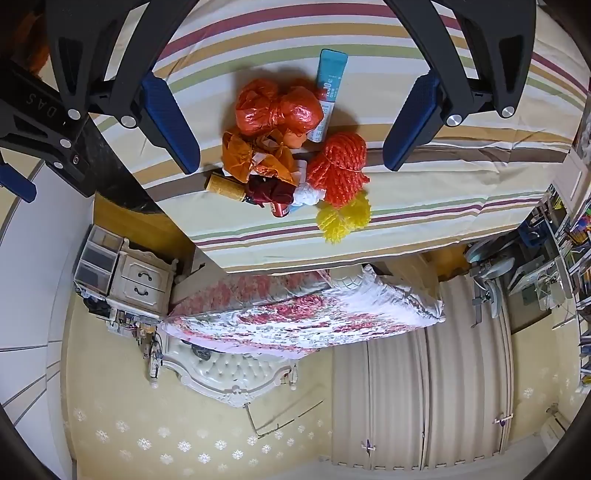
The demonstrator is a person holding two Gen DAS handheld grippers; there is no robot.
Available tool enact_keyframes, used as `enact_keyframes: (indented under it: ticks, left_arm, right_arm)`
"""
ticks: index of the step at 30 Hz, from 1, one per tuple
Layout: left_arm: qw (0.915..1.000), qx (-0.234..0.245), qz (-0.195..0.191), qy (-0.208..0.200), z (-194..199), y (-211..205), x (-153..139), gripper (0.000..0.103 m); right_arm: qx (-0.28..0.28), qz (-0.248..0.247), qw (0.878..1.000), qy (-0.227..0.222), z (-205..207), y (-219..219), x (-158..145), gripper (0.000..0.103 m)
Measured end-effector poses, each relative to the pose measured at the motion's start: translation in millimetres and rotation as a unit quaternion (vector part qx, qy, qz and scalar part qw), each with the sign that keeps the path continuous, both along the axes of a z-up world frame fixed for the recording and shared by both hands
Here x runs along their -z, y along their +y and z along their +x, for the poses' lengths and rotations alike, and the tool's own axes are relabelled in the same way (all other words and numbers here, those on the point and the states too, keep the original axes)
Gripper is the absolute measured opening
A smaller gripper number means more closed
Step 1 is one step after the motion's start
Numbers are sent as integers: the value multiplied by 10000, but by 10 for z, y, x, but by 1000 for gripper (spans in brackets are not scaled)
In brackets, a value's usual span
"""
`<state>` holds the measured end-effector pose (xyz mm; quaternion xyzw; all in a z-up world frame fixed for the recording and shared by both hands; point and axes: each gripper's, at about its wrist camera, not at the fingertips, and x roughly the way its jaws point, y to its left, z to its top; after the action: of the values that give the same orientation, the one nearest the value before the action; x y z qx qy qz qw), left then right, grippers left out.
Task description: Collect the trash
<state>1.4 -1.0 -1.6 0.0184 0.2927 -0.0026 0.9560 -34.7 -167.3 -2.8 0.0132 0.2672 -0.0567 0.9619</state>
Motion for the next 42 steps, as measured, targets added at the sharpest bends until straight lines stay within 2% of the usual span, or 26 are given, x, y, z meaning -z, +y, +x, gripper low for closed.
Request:
enact_keyframes:
  ticks: [2,3,15,42]
  left_arm:
    - [10000,-38,-22,77,68,6,3,97]
    - [9999,-23,-79,-67,8,42,10,97]
    - [9999,-54,-99,-72,-34,60,20,97]
    - [9999,-91,-75,39,-54,25,94,97]
  right_arm:
    - [-2,3,10000,15,1,1,1,99]
    - [-6,17,10000,22,-1,2,2,99]
    - [-2,25,10000,75,-6,-4,8,99]
    - [15,77,9998,180,-24,-44,80,99]
